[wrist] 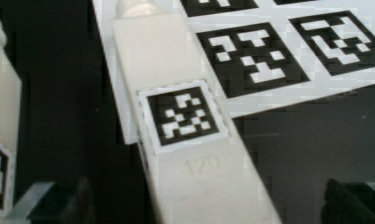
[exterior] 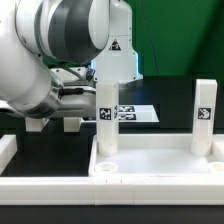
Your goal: Assemble desk
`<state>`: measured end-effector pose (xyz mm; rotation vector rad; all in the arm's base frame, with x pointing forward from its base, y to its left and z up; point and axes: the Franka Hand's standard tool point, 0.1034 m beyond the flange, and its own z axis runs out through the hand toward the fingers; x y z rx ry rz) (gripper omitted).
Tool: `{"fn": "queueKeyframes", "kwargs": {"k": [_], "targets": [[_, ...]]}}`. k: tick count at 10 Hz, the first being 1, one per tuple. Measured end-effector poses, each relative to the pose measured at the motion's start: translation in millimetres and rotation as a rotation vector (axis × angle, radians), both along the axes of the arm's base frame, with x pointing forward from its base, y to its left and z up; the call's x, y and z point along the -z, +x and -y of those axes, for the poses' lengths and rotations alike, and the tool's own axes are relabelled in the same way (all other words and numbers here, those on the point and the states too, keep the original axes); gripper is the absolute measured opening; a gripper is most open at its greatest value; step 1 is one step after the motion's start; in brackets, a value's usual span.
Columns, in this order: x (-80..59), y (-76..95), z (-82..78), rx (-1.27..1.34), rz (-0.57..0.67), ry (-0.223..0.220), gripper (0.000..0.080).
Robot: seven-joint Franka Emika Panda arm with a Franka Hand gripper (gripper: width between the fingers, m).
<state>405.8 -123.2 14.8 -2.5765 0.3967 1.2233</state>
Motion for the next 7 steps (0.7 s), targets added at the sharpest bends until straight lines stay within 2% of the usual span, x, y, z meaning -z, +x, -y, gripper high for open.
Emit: {"fn": "queueKeyframes", "kwargs": {"k": [1, 2, 3, 4, 7], "targets": [[0.1, -0.1, 0.0, 0.0, 0.0, 0.0, 0.0517], [0.2, -0.2, 0.0, 0.0, 0.0, 0.0, 0.0517], [0.2, -0.2, 0.1, 0.0, -0.001, 0.0, 0.0379], [-0.1, -0.4, 0.3, 0.001, -0.001, 0.0, 0.0288], [-0.2, -0.4, 0.4, 0.001, -0.001, 0.0, 0.0288]]}}
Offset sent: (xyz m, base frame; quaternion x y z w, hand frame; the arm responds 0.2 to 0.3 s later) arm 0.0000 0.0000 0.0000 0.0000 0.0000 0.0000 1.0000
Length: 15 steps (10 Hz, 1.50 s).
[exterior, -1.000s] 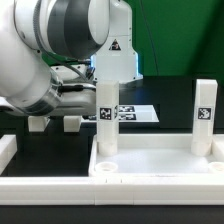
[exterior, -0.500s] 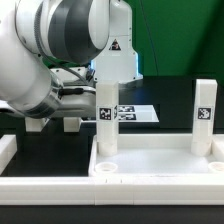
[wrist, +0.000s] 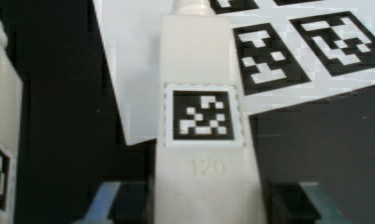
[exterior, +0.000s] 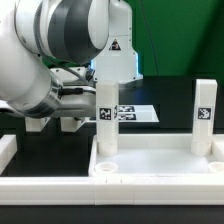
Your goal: Assemble desk
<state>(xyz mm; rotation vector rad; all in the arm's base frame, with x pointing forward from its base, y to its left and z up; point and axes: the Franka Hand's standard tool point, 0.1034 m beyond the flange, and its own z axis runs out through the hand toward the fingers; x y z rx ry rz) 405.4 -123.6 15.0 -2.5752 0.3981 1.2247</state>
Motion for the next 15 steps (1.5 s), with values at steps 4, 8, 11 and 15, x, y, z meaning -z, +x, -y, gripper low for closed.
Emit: {"fn": "queueKeyframes", "kwargs": {"k": [4, 8, 11, 15], "targets": [[-32.4, 6.3, 4.7, -0.021, -0.015, 0.007, 0.0289], [-131.2, 15.3, -28.4, 0.006, 0.053, -0.03, 0.0291], [-172.7, 68.4, -84.2, 0.045, 0.146, -0.158, 0.0291], [-175.8, 82.2, -95.3, 0.085, 0.39, -0.215, 0.0291]]}}
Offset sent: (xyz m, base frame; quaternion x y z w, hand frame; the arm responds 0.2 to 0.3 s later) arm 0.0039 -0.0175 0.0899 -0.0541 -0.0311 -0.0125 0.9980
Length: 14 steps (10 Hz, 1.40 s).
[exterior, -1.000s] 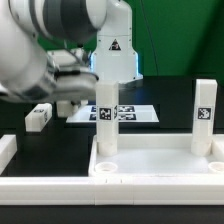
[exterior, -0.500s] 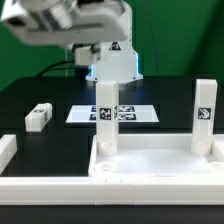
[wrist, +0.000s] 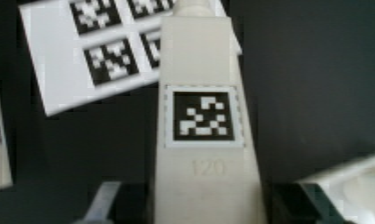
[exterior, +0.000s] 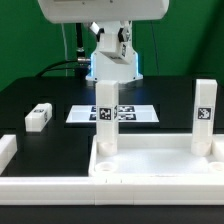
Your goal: Assemble desk
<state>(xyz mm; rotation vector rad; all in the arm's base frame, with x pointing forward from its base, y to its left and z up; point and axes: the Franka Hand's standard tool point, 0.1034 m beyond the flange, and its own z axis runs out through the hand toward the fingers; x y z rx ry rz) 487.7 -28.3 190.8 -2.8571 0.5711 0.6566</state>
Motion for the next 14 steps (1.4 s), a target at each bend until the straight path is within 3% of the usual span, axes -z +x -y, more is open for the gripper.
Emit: {"fn": "queueKeyframes", "kwargs": {"k": [2, 4, 7, 8, 10, 11, 12, 13, 14], "targets": [[-34.6, 45.4, -20.7, 0.016, 0.118, -0.033, 0.0291], [-53.6, 69.8, -22.2, 0.003, 0.23, -0.095, 0.0291], [-46.5, 79.2, -26.8, 0.012, 0.447, -0.134, 0.0291], [-32.2, 86.2, -23.2, 0.017, 0.491, -0.154, 0.0291], [-40.3, 125.3, -27.0, 0.07, 0.594, -0.196, 0.0291], [-43.2, 148.6, -41.4, 0.115, 0.652, -0.25, 0.0291], [-42.6, 154.6, -73.4, 0.16, 0.713, -0.291, 0.0291], [-32.3, 143.6, -102.5, 0.157, 0.755, -0.283, 0.0291], [-31.1, 143.8, -98.5, 0.146, 0.779, -0.283, 0.0291]]}}
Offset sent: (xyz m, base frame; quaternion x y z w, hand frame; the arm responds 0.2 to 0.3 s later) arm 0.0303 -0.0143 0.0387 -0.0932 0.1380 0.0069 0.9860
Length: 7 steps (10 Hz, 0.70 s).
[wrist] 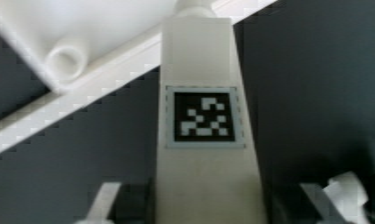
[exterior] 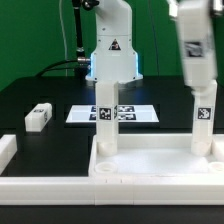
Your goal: Assemble desk
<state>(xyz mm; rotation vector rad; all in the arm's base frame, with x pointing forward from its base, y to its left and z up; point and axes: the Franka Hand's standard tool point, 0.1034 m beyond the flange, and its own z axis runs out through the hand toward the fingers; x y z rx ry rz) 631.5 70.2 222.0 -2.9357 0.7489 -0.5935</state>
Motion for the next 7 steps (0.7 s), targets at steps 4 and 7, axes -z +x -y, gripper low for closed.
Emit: {"fn": "queueKeyframes", "kwargs": {"k": [4, 7], "targets": [[13.5, 2.7, -28.4, -0.02, 0.146, 0.02, 0.0291], [23.1, 14.4, -27.9, -0.126, 0.129, -0.07, 0.0291]]}}
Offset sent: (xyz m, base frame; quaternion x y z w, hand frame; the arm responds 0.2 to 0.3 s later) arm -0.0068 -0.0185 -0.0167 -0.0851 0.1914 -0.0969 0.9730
